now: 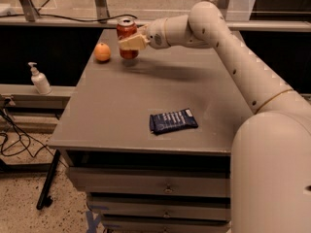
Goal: Move coke can near orange
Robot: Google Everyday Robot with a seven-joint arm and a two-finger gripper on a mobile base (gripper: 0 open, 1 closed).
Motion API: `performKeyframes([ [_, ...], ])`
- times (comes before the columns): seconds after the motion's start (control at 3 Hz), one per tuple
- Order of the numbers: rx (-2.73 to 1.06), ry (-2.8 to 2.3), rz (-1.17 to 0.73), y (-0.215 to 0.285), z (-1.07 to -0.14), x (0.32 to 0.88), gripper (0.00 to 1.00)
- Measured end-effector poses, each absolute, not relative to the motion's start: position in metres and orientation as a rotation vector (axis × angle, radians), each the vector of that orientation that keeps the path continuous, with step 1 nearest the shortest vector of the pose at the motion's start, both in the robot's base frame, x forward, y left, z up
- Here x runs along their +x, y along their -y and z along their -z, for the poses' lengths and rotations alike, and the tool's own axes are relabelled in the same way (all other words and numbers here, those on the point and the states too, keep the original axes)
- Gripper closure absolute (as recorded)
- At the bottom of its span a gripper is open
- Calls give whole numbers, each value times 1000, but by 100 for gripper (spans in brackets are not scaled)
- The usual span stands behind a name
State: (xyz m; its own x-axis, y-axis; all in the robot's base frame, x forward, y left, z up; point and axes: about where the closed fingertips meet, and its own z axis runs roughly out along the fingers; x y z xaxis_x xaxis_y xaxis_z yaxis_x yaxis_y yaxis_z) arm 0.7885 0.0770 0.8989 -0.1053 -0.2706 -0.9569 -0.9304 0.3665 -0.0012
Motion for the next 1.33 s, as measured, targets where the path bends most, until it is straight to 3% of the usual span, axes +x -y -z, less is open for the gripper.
performKeyframes([
  [0.67,-1128,-1625,-820,-95,-883,791,100],
  [1.0,-1149,-1632,-826,-99,-876,791,85],
  [1.33,-1173,-1641,-826,-97,-870,792,61],
])
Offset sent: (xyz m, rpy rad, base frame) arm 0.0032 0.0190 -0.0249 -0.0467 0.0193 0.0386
